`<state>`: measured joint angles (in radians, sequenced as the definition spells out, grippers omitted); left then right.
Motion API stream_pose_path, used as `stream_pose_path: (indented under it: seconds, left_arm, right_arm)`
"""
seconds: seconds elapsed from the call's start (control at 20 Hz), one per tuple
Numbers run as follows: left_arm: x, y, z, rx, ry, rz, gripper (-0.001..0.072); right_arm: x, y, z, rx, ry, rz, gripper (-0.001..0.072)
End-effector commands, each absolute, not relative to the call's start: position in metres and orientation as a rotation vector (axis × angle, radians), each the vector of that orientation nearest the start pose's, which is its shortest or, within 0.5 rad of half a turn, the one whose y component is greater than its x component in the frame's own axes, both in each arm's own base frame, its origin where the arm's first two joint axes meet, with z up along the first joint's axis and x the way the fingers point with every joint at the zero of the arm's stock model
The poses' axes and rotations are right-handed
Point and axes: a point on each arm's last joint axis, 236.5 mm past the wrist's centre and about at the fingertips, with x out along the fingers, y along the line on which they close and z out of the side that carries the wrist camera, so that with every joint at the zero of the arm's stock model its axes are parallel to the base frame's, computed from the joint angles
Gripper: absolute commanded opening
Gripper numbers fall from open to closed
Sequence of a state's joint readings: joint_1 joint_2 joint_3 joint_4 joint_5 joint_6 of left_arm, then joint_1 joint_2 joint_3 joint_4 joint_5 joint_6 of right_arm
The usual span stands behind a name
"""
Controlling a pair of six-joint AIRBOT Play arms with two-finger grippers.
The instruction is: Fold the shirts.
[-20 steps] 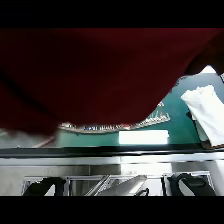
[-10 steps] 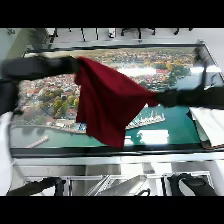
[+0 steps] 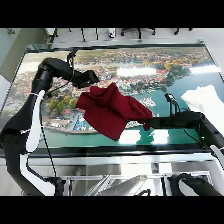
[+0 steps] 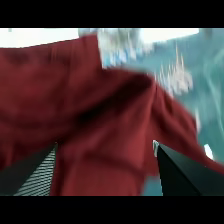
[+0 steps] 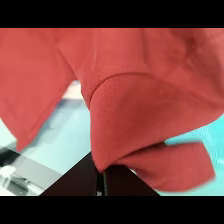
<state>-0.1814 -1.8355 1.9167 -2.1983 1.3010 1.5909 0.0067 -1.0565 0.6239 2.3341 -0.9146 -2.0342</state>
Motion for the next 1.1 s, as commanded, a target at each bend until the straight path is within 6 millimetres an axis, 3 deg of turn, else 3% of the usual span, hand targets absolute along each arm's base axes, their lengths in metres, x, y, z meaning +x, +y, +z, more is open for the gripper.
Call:
stream_pose_path:
  seconds: [0.0,0.1,0.3,0.4,0.5,0.65,0.8,1.0,1.05]
  left_arm:
    - [0.415,-0.200,0.065,-0.370,1.536,-0.565,0.0667]
    - [0.368,-0.206,0.050,-0.345,1.600,-0.532,0.0667]
    - [0.280,-0.252,-0.012,-0.477,1.629,-0.490,0.0667]
    - [0.249,-0.269,-0.044,-0.615,1.631,-0.439,0.0668]
    - [0.228,-0.272,-0.072,-0.701,1.611,-0.344,0.0668]
    - [0.223,-0.285,-0.085,-0.754,1.510,-0.298,0.0668]
    - [0.240,-0.300,-0.088,-0.774,1.411,-0.280,0.0668]
    - [0.253,-0.326,-0.107,-0.739,1.443,-0.279,0.0667]
    - [0.262,-0.331,-0.109,-0.737,1.426,-0.278,0.0629]
  right_arm:
    - [0.300,0.131,-0.048,0.361,1.178,0.489,0.0019]
    - [0.304,0.132,-0.047,0.335,1.156,0.497,0.0019]
    - [0.305,0.133,-0.047,0.314,1.144,0.509,0.0019]
    - [0.305,0.133,-0.047,0.311,1.143,0.511,0.0019]
    - [0.305,0.133,-0.047,0.309,1.143,0.513,0.0019]
    - [0.305,0.133,-0.047,0.308,1.142,0.513,0.0019]
    - [0.305,0.133,-0.047,0.308,1.142,0.513,0.0019]
    - [0.304,0.133,-0.047,0.309,1.145,0.515,0.0019]
    - [0.304,0.134,-0.047,0.309,1.146,0.516,0.0019]
